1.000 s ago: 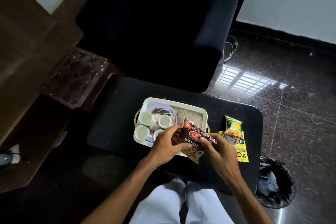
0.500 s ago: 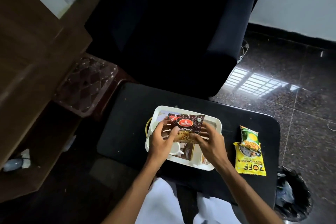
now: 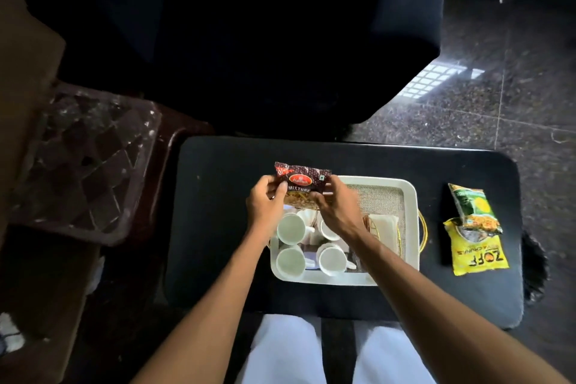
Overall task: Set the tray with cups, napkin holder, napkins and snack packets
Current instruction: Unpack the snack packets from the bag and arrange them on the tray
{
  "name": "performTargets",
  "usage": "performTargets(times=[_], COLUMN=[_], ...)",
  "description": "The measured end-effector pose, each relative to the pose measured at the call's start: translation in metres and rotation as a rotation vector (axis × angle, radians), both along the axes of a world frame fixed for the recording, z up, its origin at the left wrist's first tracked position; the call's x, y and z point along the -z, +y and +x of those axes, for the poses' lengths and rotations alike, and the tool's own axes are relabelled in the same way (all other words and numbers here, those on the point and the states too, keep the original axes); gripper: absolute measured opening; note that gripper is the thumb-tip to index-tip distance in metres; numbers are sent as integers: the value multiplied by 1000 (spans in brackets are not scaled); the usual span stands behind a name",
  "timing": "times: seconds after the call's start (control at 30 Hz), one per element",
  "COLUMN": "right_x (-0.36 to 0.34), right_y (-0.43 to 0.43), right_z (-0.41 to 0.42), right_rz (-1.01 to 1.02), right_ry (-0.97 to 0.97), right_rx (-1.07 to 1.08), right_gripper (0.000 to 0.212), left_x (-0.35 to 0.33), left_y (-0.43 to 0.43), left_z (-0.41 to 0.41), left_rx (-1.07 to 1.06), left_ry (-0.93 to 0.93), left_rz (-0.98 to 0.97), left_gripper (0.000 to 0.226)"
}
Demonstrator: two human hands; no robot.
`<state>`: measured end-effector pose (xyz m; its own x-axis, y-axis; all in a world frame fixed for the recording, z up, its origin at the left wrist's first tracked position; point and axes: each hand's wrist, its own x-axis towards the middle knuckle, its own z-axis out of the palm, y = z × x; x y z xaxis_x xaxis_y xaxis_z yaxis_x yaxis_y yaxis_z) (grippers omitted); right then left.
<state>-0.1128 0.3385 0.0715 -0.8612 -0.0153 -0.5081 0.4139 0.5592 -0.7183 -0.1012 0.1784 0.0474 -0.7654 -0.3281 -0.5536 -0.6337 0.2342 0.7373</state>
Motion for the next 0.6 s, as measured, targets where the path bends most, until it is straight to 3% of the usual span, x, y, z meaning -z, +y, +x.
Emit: performTargets(times=[0.2,0.6], right_x=[37,27], right_y=[-12,-1], right_z=[-4,0], right_rz=[28,58], right_ry=[-94,-143], right_rx=[-20,7], right_gripper=[38,56], left_x=[44,27], left_y=[-13,-13], left_z=[2,-1], left_rx=[-53,-66], left_ry=[-173,-100], left_rz=[64,18], left_gripper=[9,22])
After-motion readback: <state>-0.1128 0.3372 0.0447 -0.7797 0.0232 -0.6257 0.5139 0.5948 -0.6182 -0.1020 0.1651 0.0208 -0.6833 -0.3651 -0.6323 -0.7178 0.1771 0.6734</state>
